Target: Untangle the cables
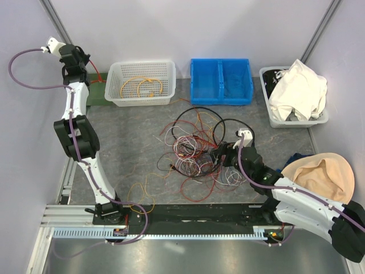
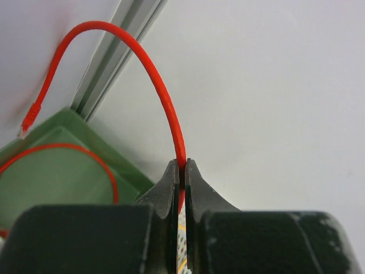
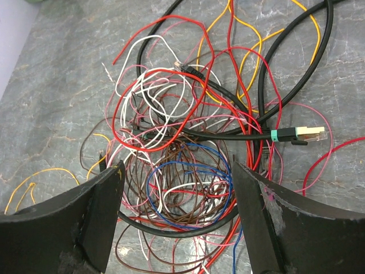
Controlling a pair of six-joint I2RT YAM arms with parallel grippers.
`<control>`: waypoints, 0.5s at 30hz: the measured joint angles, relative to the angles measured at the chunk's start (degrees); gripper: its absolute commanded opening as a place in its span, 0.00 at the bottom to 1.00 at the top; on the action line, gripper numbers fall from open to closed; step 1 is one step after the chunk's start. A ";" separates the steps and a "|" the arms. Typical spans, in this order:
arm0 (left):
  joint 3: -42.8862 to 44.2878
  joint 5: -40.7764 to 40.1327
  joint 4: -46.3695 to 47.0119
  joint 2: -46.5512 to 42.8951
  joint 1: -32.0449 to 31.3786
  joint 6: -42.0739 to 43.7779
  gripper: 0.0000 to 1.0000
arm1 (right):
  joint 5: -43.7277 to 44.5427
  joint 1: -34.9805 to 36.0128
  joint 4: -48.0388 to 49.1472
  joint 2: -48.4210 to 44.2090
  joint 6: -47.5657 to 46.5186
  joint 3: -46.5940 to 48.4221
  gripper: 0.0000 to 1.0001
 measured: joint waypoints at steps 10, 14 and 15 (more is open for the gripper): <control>-1.75 -0.83 6.69 4.63 0.00 0.20 0.02 | -0.22 -0.35 1.38 3.63 0.02 0.02 0.83; -2.89 -0.83 7.02 8.26 0.00 0.15 0.02 | -0.26 -0.72 2.29 4.96 0.04 0.02 0.83; -3.19 -0.83 6.93 9.14 0.00 0.15 0.02 | -0.33 -0.79 2.51 5.35 0.07 0.04 0.83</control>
